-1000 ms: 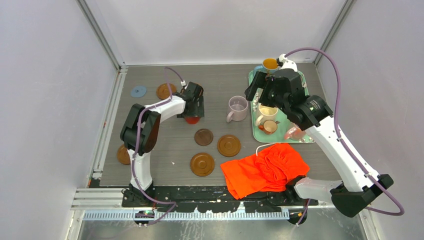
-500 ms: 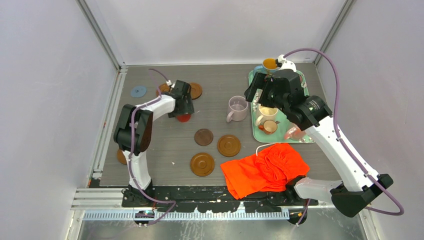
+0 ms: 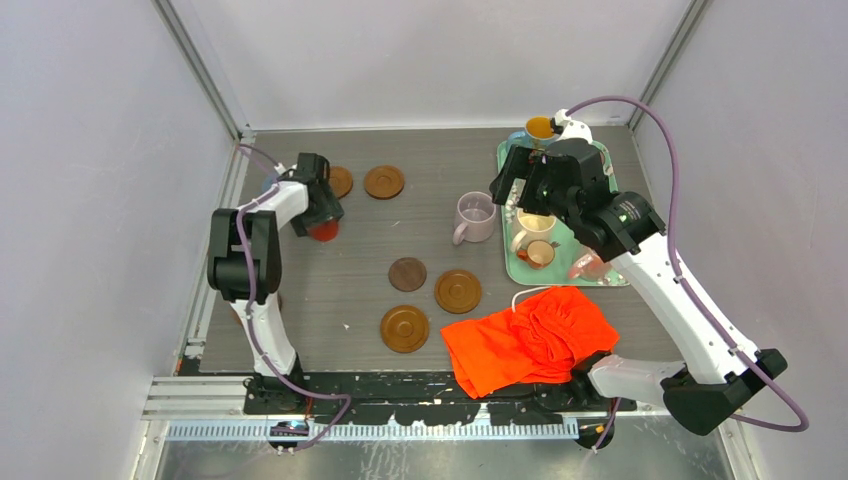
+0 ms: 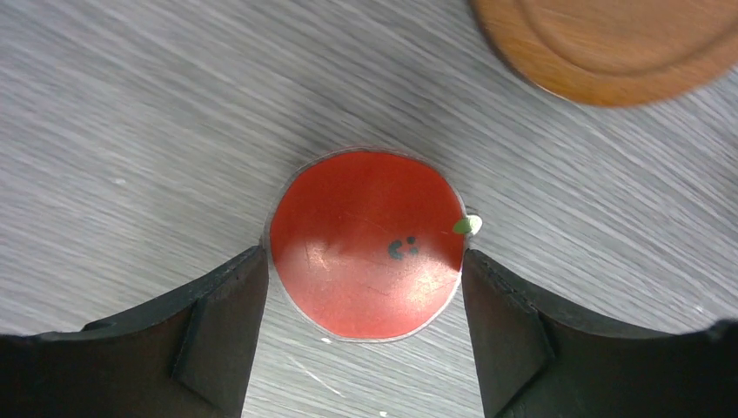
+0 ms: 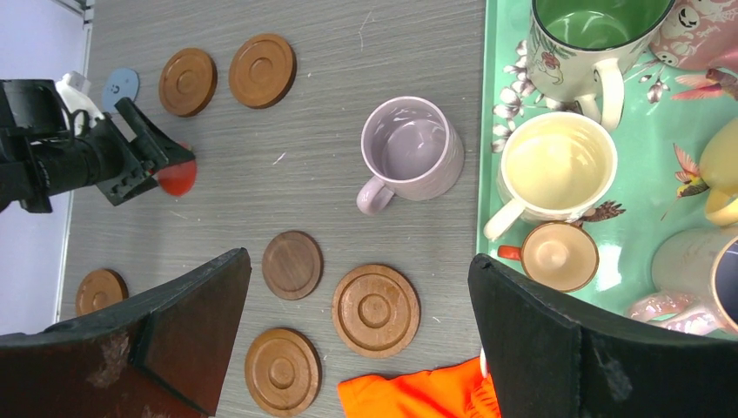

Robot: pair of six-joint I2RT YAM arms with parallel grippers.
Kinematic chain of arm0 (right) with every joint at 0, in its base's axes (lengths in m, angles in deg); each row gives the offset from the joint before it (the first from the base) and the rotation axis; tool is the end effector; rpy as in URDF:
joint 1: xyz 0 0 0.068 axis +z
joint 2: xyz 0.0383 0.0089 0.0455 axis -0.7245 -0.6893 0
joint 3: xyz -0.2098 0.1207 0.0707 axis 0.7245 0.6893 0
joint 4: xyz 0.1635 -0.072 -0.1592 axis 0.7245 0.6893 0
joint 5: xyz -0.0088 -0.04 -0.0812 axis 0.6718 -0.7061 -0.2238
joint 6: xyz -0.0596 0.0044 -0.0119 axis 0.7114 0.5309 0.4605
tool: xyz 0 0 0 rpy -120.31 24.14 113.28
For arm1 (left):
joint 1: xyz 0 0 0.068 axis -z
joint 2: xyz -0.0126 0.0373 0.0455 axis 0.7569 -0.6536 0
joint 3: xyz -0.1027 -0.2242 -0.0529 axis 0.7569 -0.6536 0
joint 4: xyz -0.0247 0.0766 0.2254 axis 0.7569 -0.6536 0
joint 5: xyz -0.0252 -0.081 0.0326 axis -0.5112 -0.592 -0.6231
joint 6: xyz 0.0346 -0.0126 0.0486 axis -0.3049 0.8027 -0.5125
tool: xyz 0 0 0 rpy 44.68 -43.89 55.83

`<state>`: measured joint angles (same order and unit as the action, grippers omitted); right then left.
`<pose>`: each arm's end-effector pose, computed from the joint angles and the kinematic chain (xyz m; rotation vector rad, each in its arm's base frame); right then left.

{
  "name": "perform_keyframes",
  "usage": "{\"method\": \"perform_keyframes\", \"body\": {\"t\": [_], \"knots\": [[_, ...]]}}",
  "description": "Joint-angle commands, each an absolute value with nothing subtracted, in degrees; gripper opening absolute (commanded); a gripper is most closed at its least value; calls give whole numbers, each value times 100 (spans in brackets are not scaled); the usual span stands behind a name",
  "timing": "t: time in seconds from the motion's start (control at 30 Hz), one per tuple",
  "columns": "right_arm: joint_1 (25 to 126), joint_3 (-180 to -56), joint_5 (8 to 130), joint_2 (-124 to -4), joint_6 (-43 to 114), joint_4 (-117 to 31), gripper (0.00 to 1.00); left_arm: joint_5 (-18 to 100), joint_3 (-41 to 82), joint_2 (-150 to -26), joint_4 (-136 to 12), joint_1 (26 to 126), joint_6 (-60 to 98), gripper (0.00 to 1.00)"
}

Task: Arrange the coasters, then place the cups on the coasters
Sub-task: Move the coaster to the corner of the board.

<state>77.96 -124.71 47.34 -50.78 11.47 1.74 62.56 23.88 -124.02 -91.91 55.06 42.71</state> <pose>0.2004 0.1096 0.3920 0.1343 2.1083 0.3891 0.3750 -0.0279 0.1527 -0.7403 2.5220 0.0730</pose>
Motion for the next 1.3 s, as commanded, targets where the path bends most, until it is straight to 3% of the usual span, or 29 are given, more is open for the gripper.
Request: {"method": "perform_keyframes", "body": {"t": [0.0,0.73,1.27], "knots": [[7796,-12495,4703,-4884,1309,-35,100,6262,2380,-12648,-9897,5077,4317,72],[7792,-12543,4896,-4973,1497,-130,100,6275,3206,-13198,-10350,3455,3590,72],[7796,-12564,4972,-5080,1508,-111,100,5839,3819,-13556,-10343,3403,3219,75]]}}
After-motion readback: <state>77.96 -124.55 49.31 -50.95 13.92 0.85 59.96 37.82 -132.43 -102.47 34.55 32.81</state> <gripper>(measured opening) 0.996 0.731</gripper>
